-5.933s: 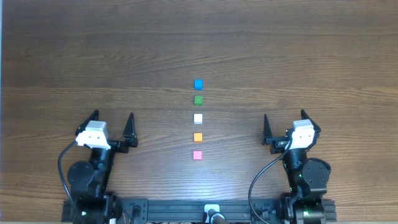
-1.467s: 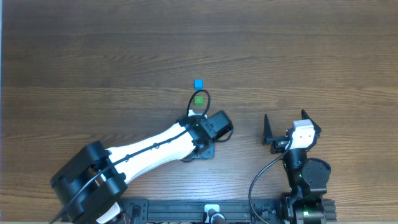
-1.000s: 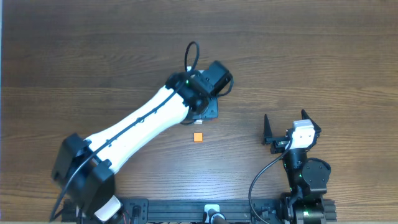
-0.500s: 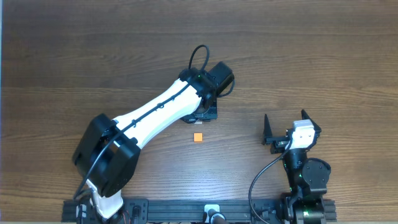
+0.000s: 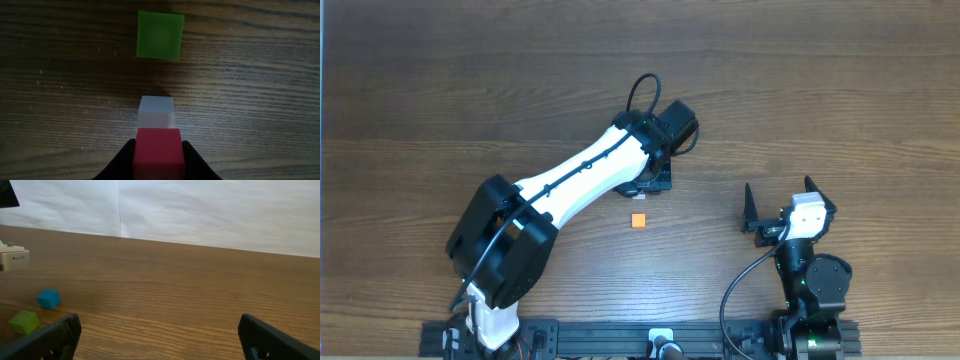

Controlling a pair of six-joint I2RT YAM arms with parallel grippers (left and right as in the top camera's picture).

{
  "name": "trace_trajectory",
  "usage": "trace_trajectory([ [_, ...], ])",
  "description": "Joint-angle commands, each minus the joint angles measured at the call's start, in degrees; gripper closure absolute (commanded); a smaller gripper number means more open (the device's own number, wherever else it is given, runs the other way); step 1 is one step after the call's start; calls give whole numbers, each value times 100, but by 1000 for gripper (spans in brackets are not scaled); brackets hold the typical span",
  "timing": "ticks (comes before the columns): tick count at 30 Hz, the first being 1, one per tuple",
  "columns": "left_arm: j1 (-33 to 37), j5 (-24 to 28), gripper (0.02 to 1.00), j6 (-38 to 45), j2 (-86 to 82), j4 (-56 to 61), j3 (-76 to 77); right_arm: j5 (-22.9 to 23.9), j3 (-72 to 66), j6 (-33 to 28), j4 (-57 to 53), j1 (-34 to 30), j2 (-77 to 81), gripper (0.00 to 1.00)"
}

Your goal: Stack Cubes

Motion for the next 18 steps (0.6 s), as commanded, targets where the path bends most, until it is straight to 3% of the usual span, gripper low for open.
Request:
trace_trajectory([
  [1,70,-28,978,-46,92,44,-46,15,-35,-28,-20,-28,-52,9],
  [18,87,-26,976,-46,101,232,-251,15,-35,-28,-20,-28,-52,9],
])
